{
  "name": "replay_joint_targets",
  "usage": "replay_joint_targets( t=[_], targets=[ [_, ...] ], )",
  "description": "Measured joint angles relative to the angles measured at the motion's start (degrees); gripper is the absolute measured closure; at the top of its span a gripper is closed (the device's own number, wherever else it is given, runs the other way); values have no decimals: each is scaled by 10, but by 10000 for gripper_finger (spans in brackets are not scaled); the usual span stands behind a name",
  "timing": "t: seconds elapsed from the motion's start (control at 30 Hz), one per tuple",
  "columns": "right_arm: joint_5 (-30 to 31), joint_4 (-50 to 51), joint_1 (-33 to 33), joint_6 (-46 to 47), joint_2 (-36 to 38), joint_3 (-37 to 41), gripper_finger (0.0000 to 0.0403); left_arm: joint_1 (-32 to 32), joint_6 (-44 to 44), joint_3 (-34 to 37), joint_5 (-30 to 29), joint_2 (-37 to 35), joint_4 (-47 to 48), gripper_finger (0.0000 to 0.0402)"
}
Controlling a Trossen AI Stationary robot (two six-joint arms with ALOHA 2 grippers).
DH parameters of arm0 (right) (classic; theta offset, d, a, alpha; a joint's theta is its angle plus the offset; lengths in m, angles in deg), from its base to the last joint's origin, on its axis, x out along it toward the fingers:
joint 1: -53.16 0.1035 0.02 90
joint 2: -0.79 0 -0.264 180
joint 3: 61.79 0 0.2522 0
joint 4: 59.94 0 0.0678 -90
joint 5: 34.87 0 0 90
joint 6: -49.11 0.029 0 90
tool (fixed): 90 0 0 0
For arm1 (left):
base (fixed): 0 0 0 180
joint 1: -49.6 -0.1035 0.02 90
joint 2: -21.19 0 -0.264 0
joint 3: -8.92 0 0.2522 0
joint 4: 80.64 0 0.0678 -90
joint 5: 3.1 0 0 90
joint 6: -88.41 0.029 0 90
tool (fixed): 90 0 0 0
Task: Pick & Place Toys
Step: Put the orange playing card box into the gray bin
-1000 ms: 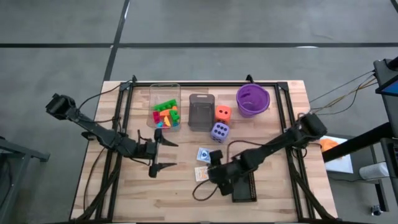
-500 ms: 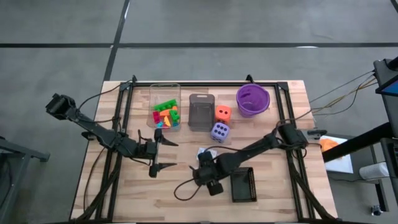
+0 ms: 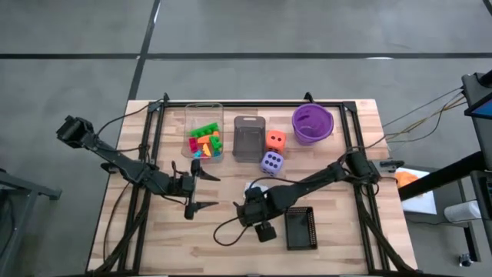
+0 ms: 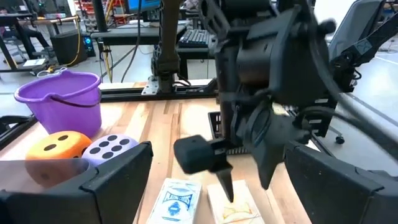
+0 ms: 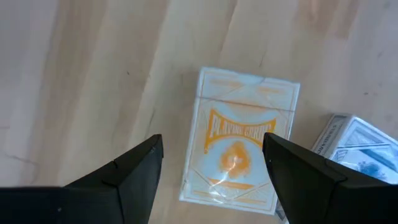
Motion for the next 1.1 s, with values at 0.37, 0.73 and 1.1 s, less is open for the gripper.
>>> replay_joint_targets(
  t=[0.37,0.73,1.1],
  targets=[
    [11,-29,24,12,28,-1,128,5,-174,7,13,1,73,34],
    [13,-64,35,4,29,-23,128,2,-346,46,-143,12,72,34],
    [13,-70,41,31,30,-37,128,0,-345,45,-283,17,176,34]
  ],
)
